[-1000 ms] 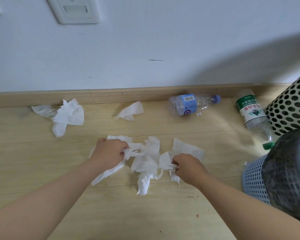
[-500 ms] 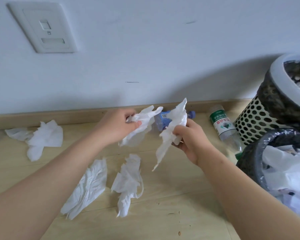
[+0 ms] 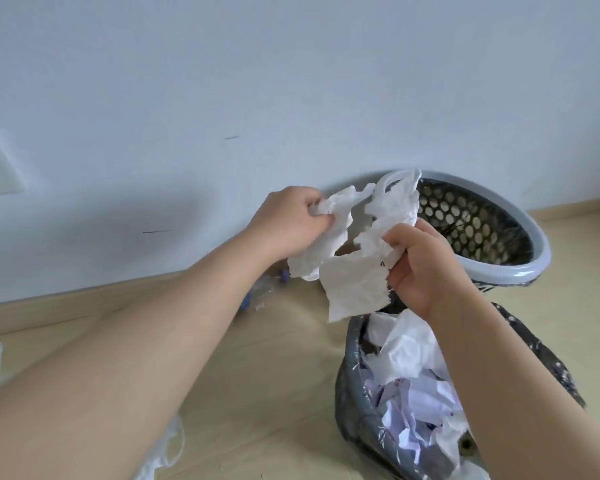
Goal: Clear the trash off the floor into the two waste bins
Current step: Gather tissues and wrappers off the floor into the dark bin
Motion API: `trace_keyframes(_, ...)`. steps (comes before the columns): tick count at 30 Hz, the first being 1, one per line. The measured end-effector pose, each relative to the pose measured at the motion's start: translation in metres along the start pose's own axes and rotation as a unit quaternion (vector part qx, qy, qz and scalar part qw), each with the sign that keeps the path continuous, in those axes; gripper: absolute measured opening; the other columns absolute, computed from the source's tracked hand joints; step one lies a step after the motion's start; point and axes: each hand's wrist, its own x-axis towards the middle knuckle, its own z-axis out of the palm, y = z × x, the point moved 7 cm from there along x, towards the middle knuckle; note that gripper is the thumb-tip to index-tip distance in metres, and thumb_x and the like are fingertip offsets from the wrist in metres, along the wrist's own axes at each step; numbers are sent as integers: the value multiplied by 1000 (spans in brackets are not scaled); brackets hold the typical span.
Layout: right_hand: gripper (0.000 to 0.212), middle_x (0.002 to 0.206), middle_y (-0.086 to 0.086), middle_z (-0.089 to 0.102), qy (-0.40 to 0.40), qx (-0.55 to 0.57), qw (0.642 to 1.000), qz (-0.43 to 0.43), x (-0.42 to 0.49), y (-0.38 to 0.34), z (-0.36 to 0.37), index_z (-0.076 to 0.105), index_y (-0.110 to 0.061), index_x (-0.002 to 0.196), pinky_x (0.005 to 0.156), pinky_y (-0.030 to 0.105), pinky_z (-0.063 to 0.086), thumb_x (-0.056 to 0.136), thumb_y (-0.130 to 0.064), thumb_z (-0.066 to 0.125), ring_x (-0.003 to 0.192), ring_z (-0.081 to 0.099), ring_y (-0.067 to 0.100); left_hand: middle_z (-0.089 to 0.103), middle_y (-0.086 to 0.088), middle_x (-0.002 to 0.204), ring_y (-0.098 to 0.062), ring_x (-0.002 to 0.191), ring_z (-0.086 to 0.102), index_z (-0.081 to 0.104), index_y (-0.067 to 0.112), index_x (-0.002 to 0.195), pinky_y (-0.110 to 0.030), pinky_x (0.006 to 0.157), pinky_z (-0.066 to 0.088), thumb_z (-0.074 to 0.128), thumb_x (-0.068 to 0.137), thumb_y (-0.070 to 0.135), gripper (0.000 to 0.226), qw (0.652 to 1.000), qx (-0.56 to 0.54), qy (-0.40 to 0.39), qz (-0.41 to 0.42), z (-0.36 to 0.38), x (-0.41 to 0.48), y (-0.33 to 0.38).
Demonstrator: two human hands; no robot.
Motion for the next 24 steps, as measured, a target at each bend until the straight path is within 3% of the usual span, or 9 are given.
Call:
trace_keyframes(2, 22, 61, 7, 44, 29, 13, 999, -11, -4, -14, -20, 46, -12, 71, 60, 33, 36, 82, 8, 45, 57, 41, 21, 44, 4, 61, -18, 63, 44, 48, 19, 63, -24, 52, 33, 53, 88, 25, 27, 999, 38, 7, 30, 14, -3, 25)
trace_keyframes(4, 28, 53, 3, 41, 60, 14, 998, -21, -9, -27, -39, 42, -14, 64, 54, 29, 34, 82, 7, 46, 50, 39, 18, 54, 2, 71, -23, 74, 52, 60, 16, 83, -28, 60, 38, 51, 89, 26, 14, 995, 75, 18, 70, 27, -12, 44)
trace_keyframes(8, 25, 44, -4, 40, 131, -93, 986, -49, -20, -53, -70, 42, -17, 65, 43, 21, 27, 80, 3, 46, 37, 34, 10, 65, -2, 84, -24, 80, 58, 62, 14, 94, -31, 64, 43, 51, 89, 26, 17, 989, 79, 7, 123, 50, -28, 58)
trace_keyframes(13, 24, 60, 0, 37, 177, -276, 936, -131, -38, -90, -102, 45, -15, 65, 48, 25, 26, 81, 3, 46, 52, 30, 14, 64, 4, 86, -11, 78, 56, 62, 20, 92, -16, 62, 40, 56, 88, 26, 9, 993, -82, -42, 67, 72, -31, 59)
trace_keyframes(15, 21, 59, -1, 39, 158, -350, 914, -136, -41, -87, -110, 49, -13, 68, 50, 24, 29, 84, 0, 47, 53, 32, 13, 62, 6, 91, -10, 84, 56, 57, 26, 96, -20, 69, 44, 55, 88, 25, 9, 988, -145, -54, 28, 85, -33, 57)
trace_keyframes(17, 16, 58, -2, 41, 110, -414, 898, -99, -37, -66, -113, 52, -12, 72, 52, 25, 32, 85, -4, 49, 53, 34, 13, 55, 11, 86, -5, 78, 52, 47, 29, 104, -22, 62, 44, 55, 88, 26, 18, 986, -152, -67, -4, 99, -36, 52)
trace_keyframes(19, 13, 60, 0, 45, 52, -463, 883, -56, -32, -38, -113, 54, -12, 73, 55, 26, 34, 83, -4, 50, 56, 38, 14, 50, 7, 83, -10, 72, 50, 38, 22, 105, -27, 57, 37, 54, 88, 24, 23, 994, -72, -87, -2, 115, -40, 48)
trace_keyframes(24, 14, 67, 4, 48, -70, -521, 849, 49, -27, 23, -112, 51, -10, 75, 51, 24, 33, 80, 1, 46, 56, 39, 15, 47, -7, 102, -31, 92, 53, 39, 13, 107, -34, 66, 37, 46, 90, 15, 19, 971, 169, -133, 101, 150, -58, 36)
